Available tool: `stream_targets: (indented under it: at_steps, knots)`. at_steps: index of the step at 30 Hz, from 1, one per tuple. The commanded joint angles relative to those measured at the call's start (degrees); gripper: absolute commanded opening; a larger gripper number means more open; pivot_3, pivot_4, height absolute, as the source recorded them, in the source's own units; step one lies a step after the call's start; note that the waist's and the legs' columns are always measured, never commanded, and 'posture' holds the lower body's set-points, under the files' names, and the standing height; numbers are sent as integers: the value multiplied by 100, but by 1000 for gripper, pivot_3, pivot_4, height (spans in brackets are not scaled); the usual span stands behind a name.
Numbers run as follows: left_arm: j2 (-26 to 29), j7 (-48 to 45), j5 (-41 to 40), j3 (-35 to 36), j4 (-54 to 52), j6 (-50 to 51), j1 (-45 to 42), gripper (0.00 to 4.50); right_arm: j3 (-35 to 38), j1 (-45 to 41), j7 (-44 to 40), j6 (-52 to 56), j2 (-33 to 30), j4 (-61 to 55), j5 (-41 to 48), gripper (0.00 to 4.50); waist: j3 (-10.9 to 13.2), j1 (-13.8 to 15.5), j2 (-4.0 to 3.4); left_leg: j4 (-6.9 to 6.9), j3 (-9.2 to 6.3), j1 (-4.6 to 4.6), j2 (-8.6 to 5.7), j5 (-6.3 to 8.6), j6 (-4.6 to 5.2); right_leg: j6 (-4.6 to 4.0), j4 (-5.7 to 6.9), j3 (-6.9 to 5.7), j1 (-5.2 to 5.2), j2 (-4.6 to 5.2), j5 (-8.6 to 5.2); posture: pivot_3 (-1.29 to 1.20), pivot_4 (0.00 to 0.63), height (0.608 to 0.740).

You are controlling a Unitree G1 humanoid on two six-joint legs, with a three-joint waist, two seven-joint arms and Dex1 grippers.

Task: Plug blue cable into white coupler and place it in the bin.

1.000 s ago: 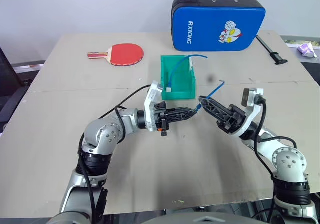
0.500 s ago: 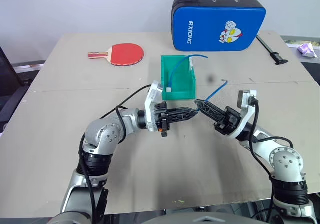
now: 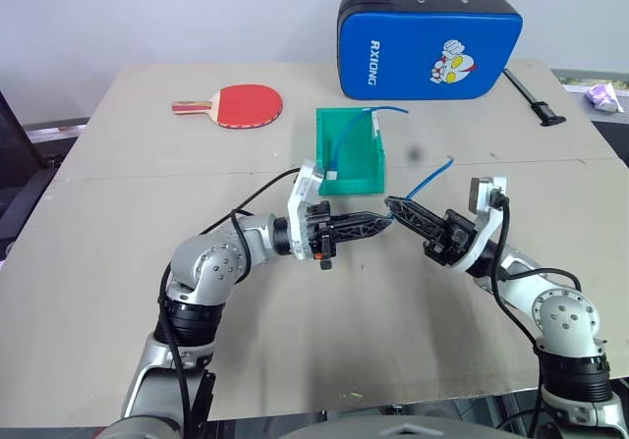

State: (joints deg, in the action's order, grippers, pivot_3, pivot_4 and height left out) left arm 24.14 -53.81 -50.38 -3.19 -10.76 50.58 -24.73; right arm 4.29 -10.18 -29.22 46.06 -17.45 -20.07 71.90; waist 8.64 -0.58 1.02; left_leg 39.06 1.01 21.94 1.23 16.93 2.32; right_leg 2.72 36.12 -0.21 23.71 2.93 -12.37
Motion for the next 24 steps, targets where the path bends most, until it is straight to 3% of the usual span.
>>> stream_targets:
  at_steps: [1, 7, 10, 15, 20, 24]
  knots:
    - [106, -50, 29, 58, -427, -151, 102, 1876, 31, -56, -39, -41, 35, -152, 26, 0, 0, -2, 0, 0, 0, 0, 0, 0, 0, 0, -1, 0, 1, 0, 0, 0, 150, 728]
    - [150, 784, -19, 365, -1454, -160, 810, 4426, 392, -267, -292, -190, -280, 171, -175, 0, 1, -11, -1, -2, 3, 3, 1, 0, 0, 0, -12, 2, 0, 6, 1, 0, 150, 728]
    - [145, 1350, 153, 567, -2523, -483, 1615, 4474, 629, -406, -363, -381, -372, 320, -289, 0, 2, -15, -3, -6, 5, 5, 2, 1, 0, 1, -19, 4, 1, 10, 1, 0, 150, 728]
    - [-691, 3069, 1547, 358, -3604, -1530, 2469, 4474, 750, -605, -446, -786, -253, 479, -671, 0, 2, 70, -4, -20, -1, 2, 0, 1, -1, -1, -22, 12, -1, 20, 1, 0, 150, 728]
    - [-778, 4482, 3899, 802, -4080, -2707, 4007, 4474, 591, -706, -648, -853, -203, 468, -901, 0, 0, 68, -9, -23, 12, -8, 2, 1, 0, -24, -21, 25, -2, 16, -11, 0, 150, 728]
    - [-1226, 5104, 4755, 843, -3980, -3432, 5462, 4474, 289, -771, -1032, -1028, -249, 268, -1272, 0, 0, 11, -7, -42, 19, -12, 3, 1, 0, -24, -27, 32, 2, 22, -12, 0, 150, 728]
